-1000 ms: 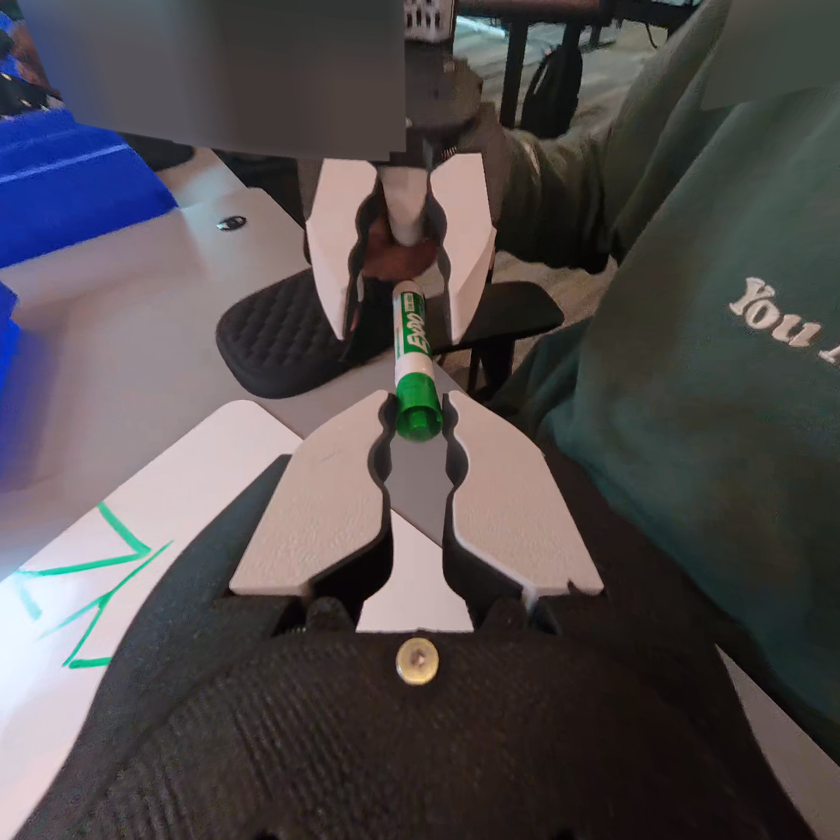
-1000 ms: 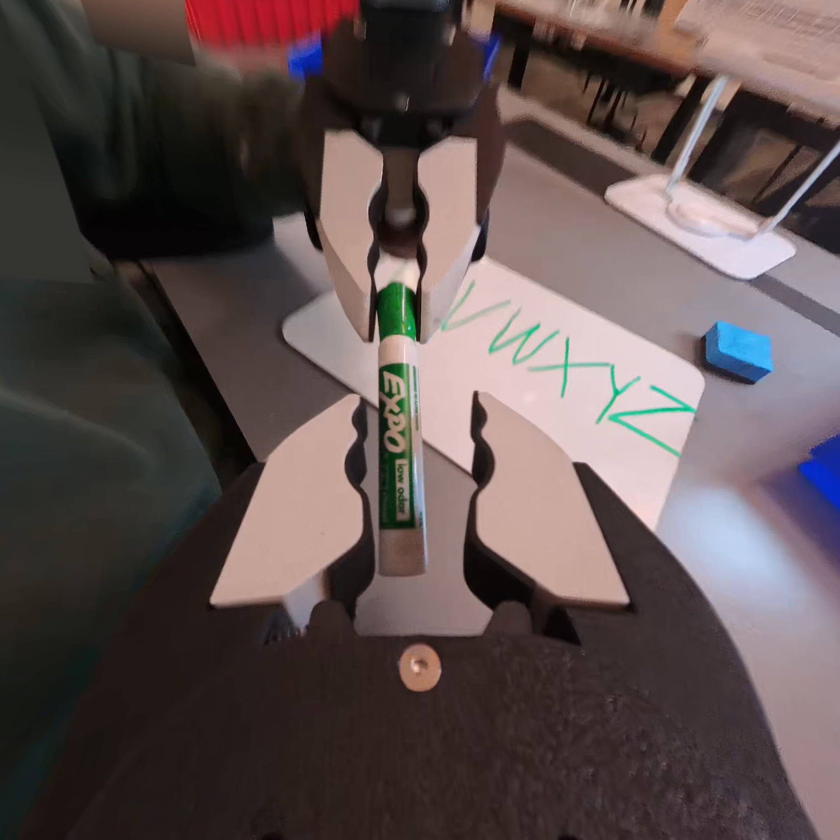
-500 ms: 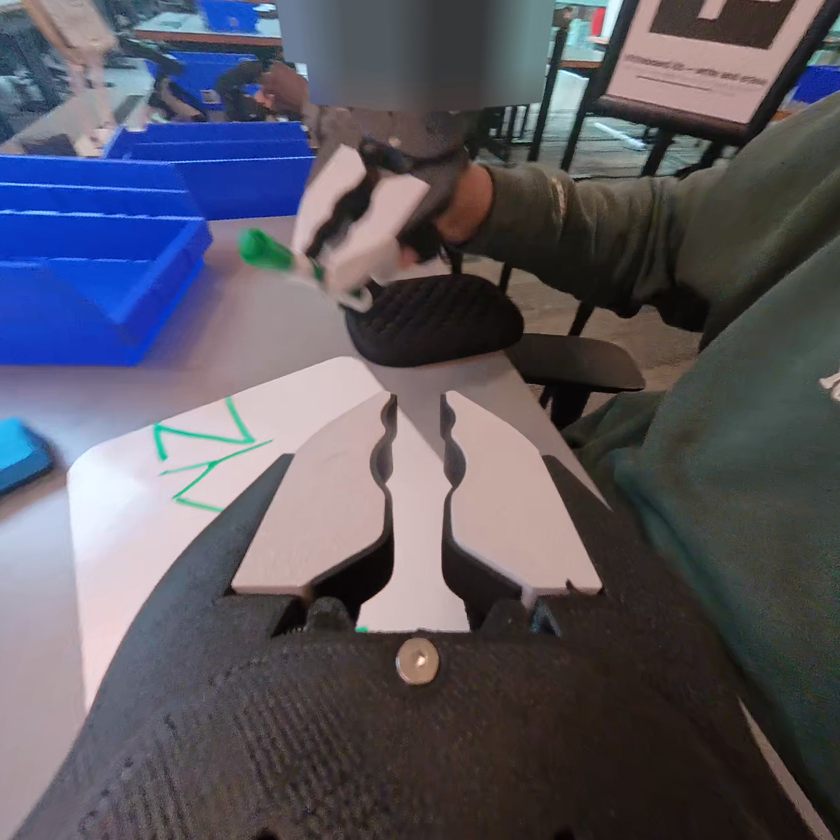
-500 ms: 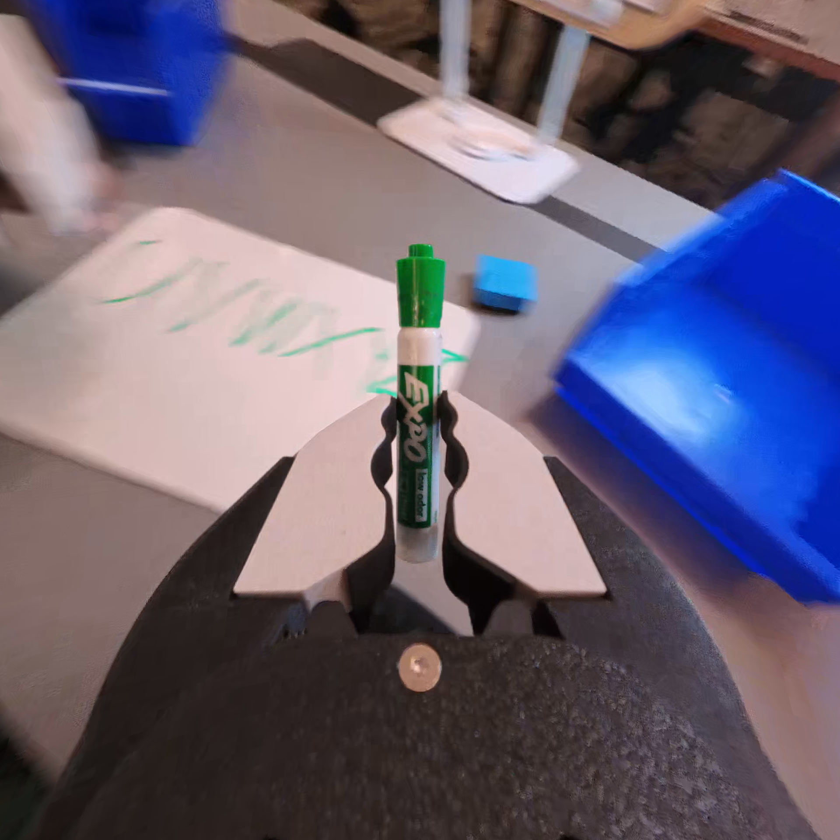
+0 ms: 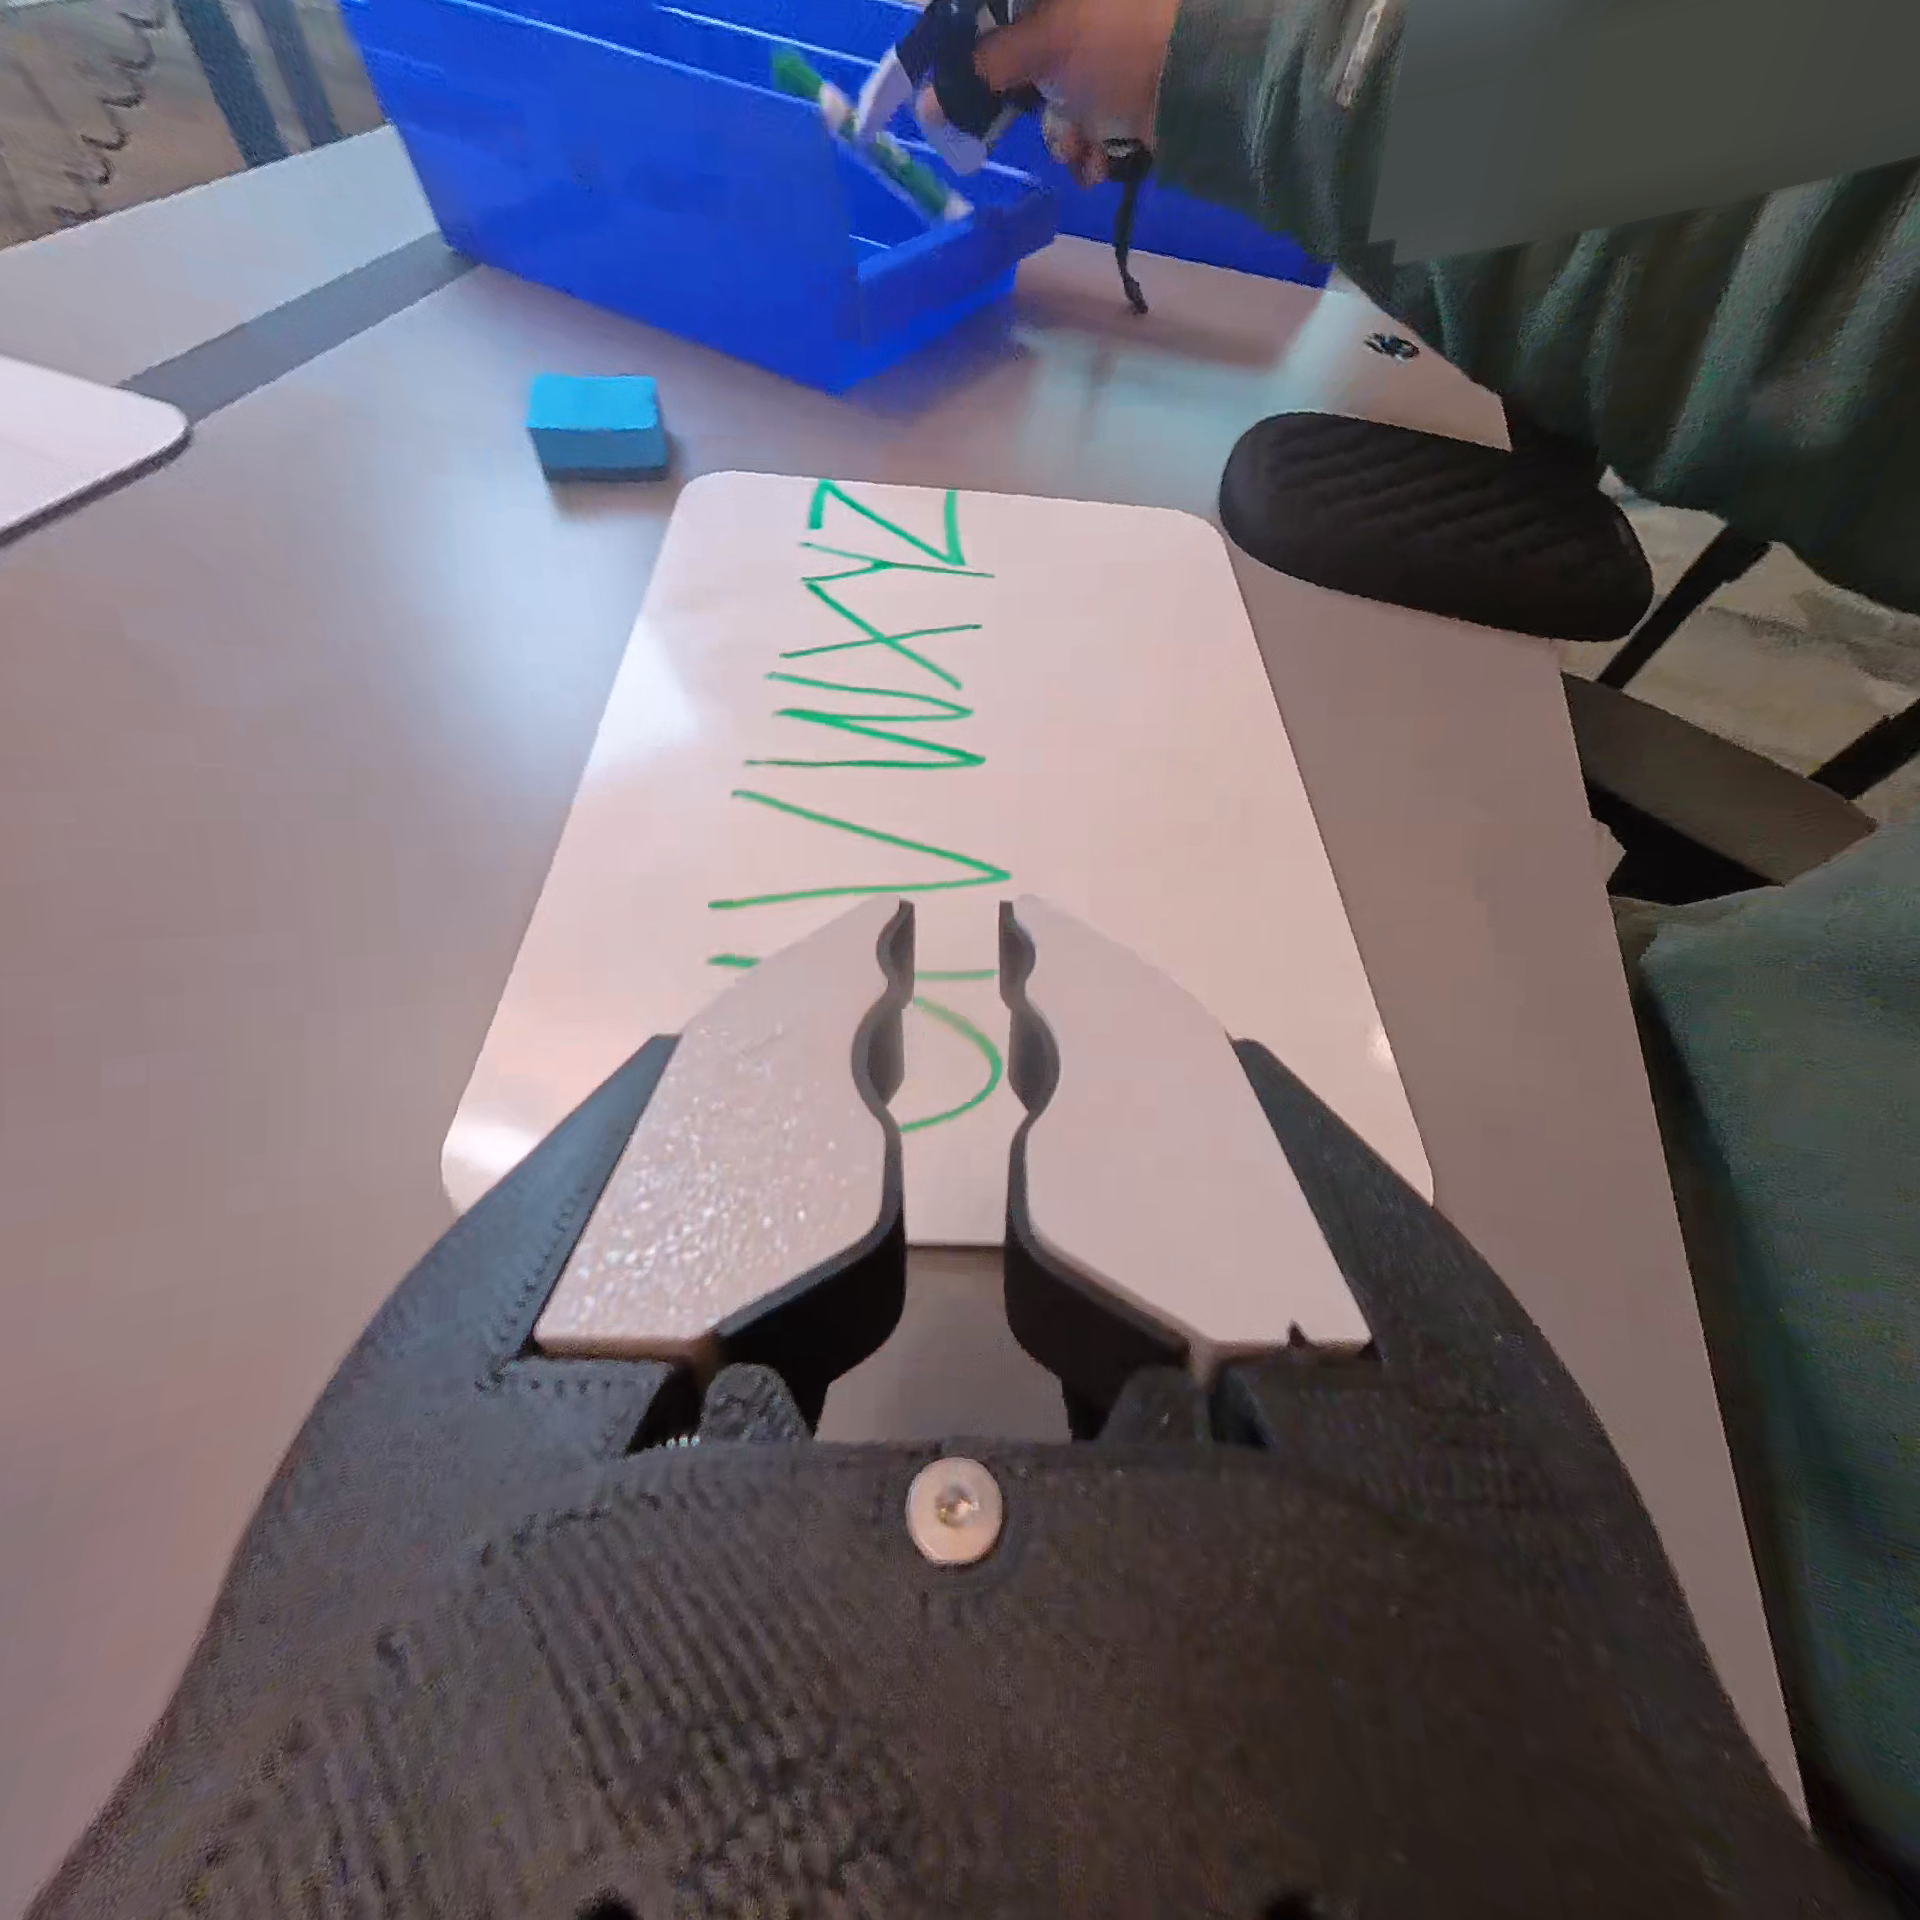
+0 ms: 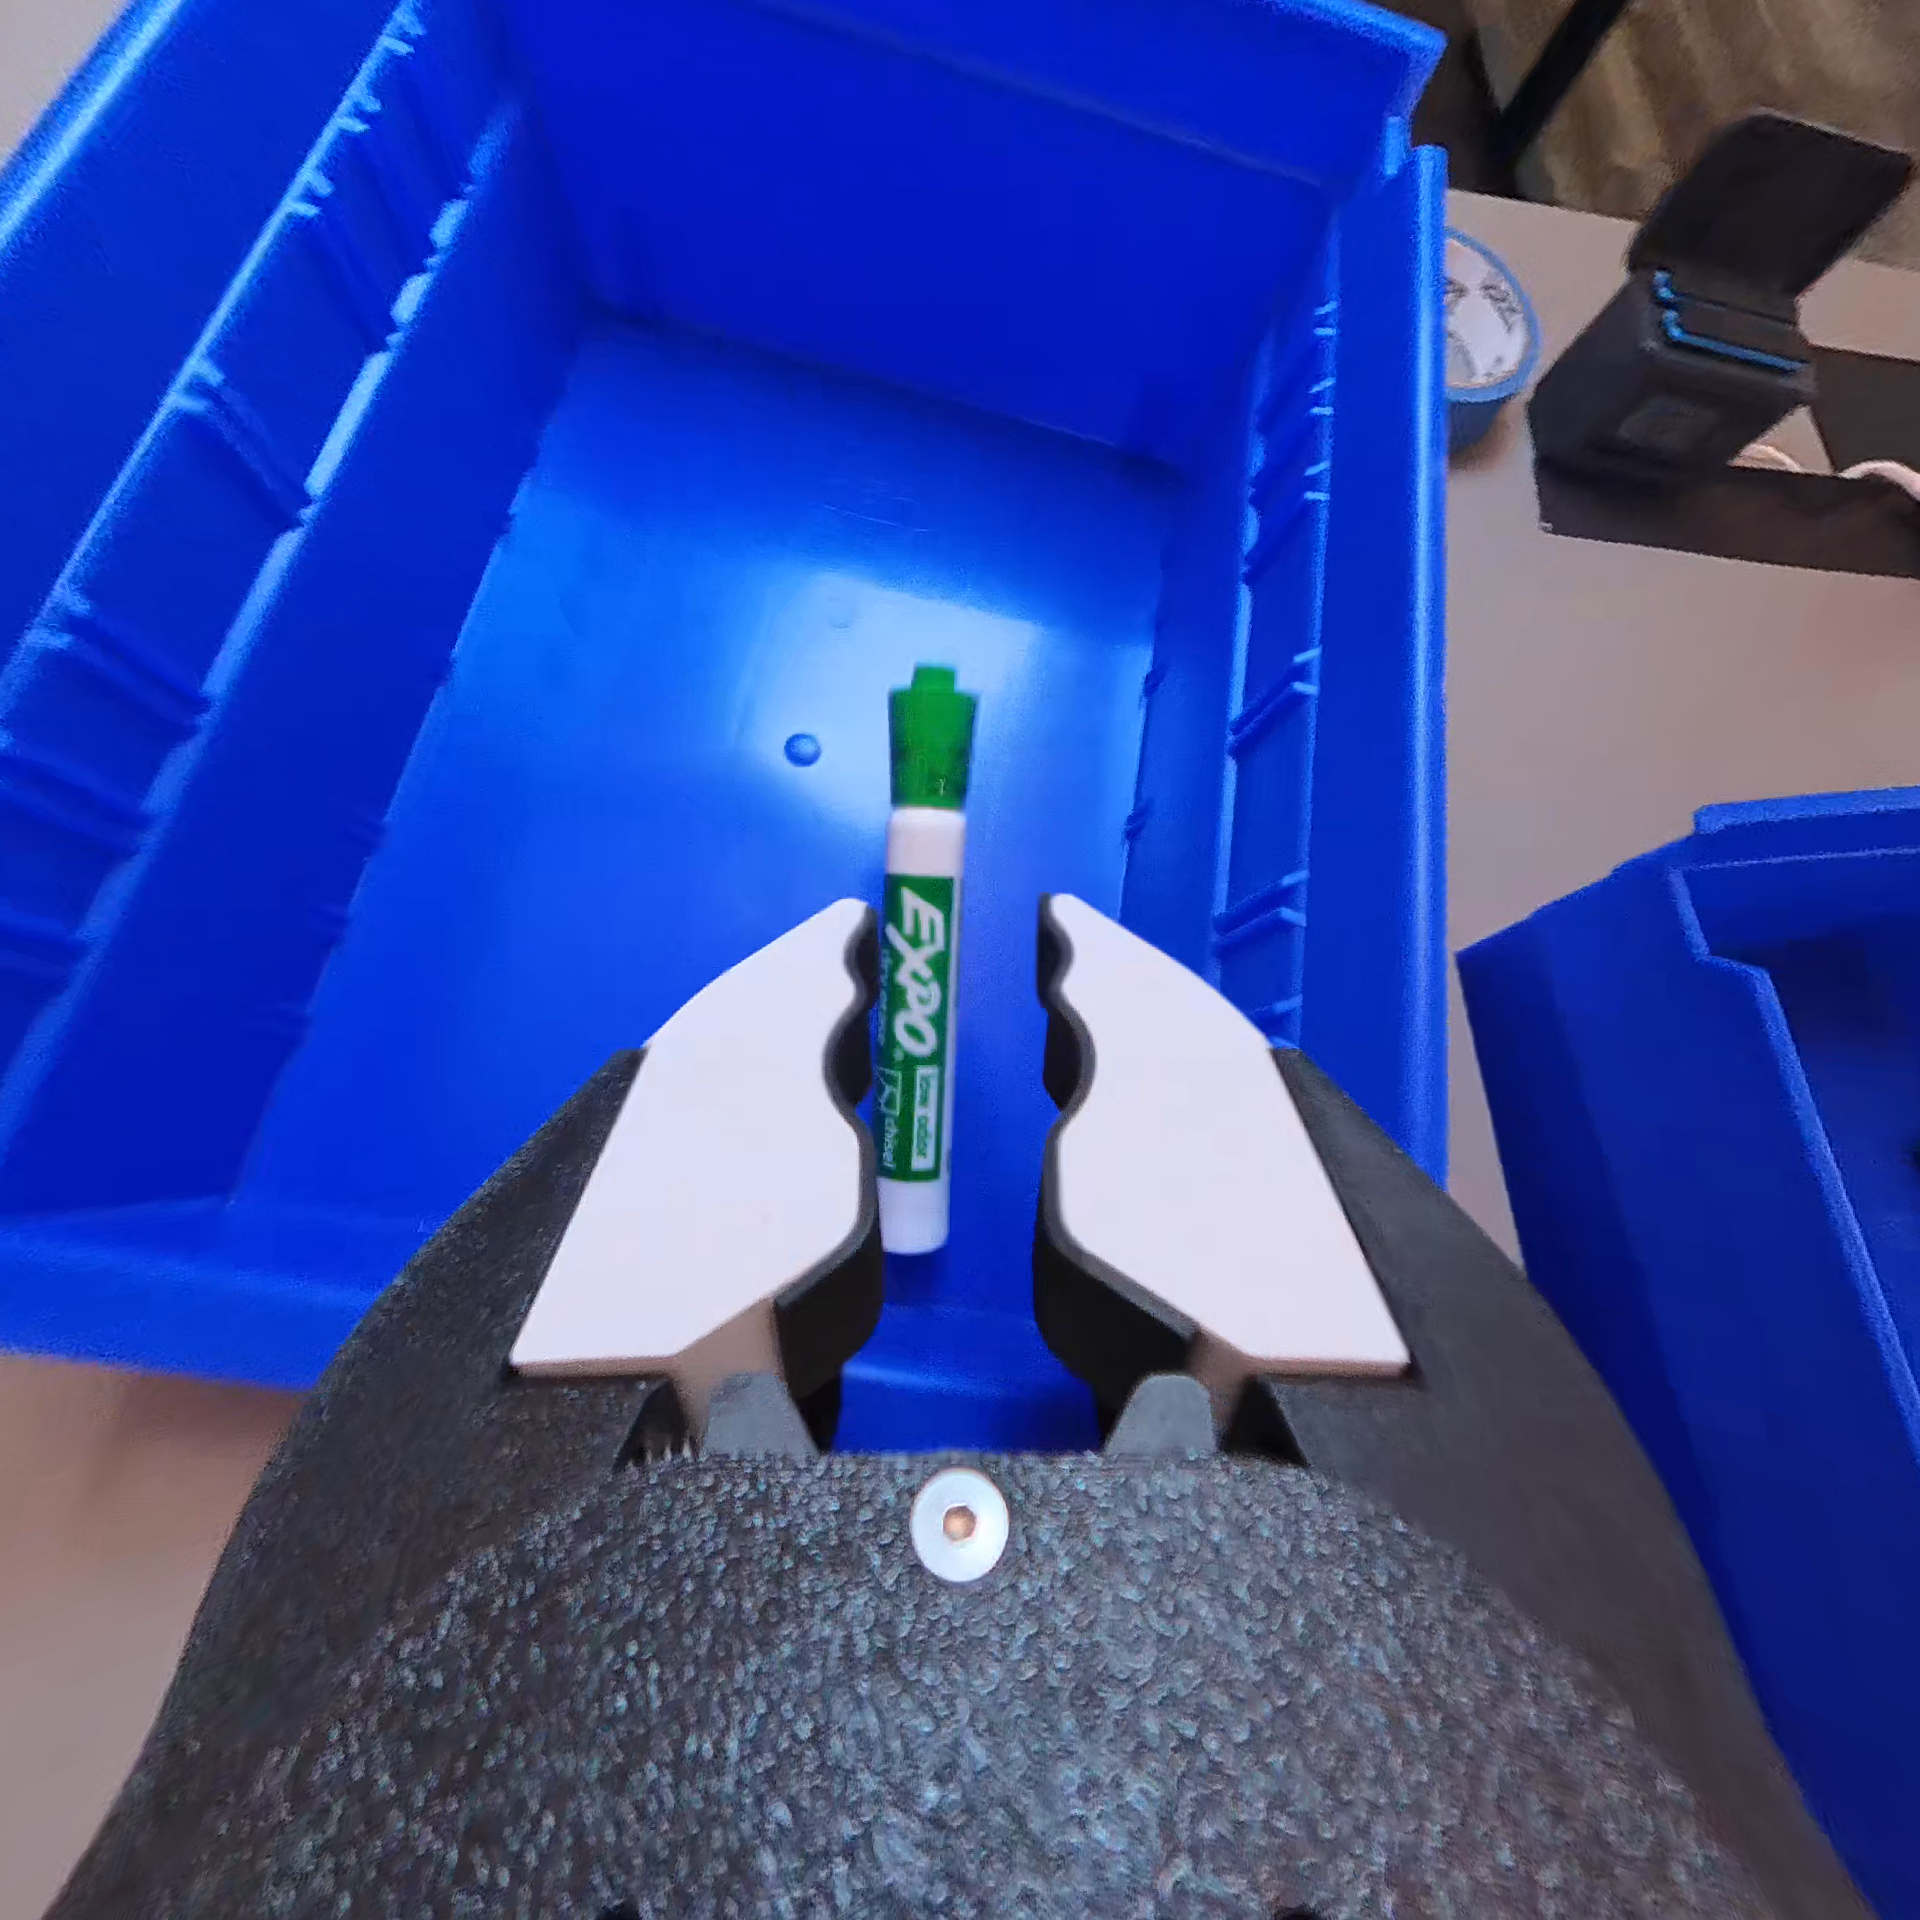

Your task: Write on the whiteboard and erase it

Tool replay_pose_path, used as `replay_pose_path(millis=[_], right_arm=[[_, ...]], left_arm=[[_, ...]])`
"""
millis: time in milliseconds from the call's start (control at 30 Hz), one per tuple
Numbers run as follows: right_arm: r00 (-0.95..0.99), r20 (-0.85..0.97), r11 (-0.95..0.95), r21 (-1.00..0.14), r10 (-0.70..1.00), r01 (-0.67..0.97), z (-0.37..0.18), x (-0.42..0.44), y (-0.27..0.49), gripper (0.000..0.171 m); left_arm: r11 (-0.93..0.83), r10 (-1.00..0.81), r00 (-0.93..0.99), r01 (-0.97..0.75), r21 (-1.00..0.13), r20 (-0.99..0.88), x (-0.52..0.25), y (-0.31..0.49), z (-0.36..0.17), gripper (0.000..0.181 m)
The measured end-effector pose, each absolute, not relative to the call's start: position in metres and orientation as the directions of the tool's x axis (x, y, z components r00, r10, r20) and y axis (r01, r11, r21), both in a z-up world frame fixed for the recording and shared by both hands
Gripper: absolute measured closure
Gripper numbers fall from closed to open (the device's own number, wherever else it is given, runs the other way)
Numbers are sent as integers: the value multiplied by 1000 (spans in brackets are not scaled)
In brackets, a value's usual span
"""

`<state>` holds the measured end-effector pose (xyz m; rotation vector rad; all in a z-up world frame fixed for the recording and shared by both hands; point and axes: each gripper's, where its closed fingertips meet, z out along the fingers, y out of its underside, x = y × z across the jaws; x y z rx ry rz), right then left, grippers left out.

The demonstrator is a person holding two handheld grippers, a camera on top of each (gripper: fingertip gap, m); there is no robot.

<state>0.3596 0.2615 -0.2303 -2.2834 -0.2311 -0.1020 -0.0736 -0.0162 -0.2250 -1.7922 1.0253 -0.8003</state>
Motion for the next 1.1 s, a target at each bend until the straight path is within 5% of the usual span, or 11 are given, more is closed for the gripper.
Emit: replay_pose_path(millis=[133, 267, 400, 533, 767, 1100], right_arm=[[980, 169, -511, -836, 109, 201, -199, 342, 270, 131], [904, 99, -256, -941, 416, 221, -126, 230, 240, 135], [715, 31, -400, -812, 698, 425, -170, 112, 186, 115], [747, 149, -466, -698, 648, 544, -238, 91, 207, 99], [825, 69, -641, -595, 561, 485, -282, 111, 248, 118], [610, 77, -450, -603, 789, 658, -255, 102, 165, 120]], left_arm=[[-281, -870, 477, -274, -920, 124, -91, -17, -227, 166], [-270, -870, 478, -250, -930, 124, -97, -7, -226, 167], [-278, -877, 452, -199, -940, 164, -101, 0, -224, 167], [-269, -885, 431, -161, -949, 177, -101, -4, -217, 166], [-233, -905, 410, -256, -938, 113, -98, -10, -227, 162], [44, -992, 74, -558, -829, -103, -53, -82, -267, 181]])
